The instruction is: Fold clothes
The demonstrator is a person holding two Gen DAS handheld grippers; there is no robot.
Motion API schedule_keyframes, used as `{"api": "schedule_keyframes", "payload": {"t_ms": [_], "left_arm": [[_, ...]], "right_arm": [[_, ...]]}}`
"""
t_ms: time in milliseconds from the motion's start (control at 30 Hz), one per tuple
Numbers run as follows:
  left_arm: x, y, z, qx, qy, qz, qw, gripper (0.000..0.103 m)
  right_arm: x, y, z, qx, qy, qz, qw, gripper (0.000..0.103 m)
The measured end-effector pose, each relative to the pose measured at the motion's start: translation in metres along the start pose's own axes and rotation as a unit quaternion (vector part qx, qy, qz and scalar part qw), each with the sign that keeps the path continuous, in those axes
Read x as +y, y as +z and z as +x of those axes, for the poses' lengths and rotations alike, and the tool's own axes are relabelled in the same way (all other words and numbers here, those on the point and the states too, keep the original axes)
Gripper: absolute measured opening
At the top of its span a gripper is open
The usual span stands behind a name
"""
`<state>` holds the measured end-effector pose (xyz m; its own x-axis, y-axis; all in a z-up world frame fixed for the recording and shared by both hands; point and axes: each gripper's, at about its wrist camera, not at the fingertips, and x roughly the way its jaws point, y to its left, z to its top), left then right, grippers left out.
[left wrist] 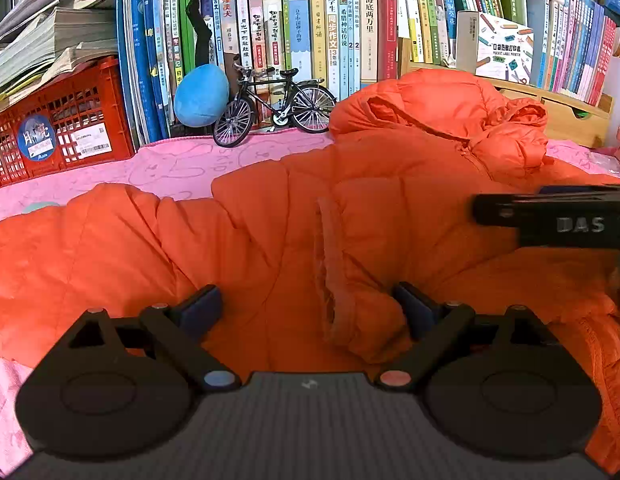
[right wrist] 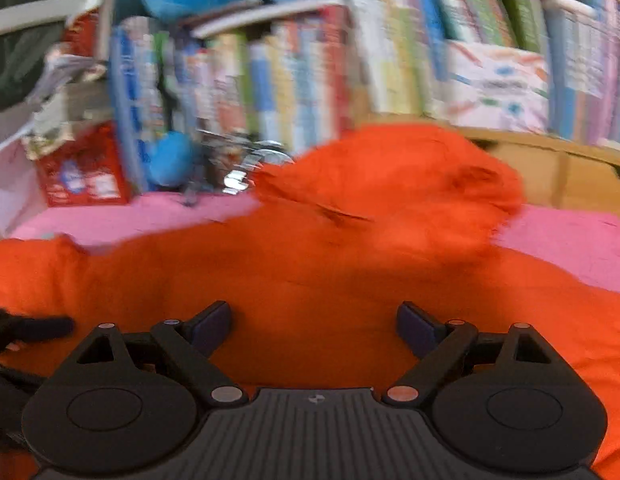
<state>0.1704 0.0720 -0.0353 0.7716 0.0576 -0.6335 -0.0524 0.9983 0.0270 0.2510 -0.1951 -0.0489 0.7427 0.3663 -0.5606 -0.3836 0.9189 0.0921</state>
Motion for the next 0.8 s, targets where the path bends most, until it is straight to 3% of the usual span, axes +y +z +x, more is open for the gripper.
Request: {"api": "schedule_keyframes", "payload": {"t_ms": [200, 267, 400, 533, 633, 700, 800], "left_arm": [[0.000, 0.000, 0.001, 0.001, -0.002, -0.002, 1.0000, 0.096], [0.000, 0.000, 0.001, 0.001, -0.002, -0.002, 1.0000, 0.096], [0.000, 0.000, 0.001, 0.001, -0.002, -0.001, 1.0000, 0.096], [0.000, 0.000, 0.001, 0.000, -0.001, -0.001, 1.0000, 0.096], [-0.001, 0.000, 0.001, 0.000, -0.001, -0.001, 1.0000, 0.096], [-0.001, 0.000, 0.001, 0.000, -0.002, -0.001, 1.0000, 0.096], [0.000, 0.000, 0.001, 0.000, -0.003, -0.001, 1.0000, 0.096]], "right_arm": [[-0.098, -0.010, -0.013, 0.011, -0.161, 0.015, 0.987, 0.090], [-0.131, -0.020, -0.015, 0.024, -0.220, 0.041, 0.974, 0.093], [-0.162, -0.029, -0.041, 0.012, -0.321, 0.048, 0.946, 0.090], [-0.134, -0.026, -0.070, -0.042, -0.228, 0.076, 0.970, 0.090], [-0.092, -0.014, -0.075, -0.059, -0.099, 0.100, 0.988, 0.090], [-0.061, -0.012, -0.069, -0.047, 0.008, 0.112, 0.993, 0.089], [-0.022, -0.021, -0.061, -0.013, 0.086, 0.100, 0.991, 0.089]]}}
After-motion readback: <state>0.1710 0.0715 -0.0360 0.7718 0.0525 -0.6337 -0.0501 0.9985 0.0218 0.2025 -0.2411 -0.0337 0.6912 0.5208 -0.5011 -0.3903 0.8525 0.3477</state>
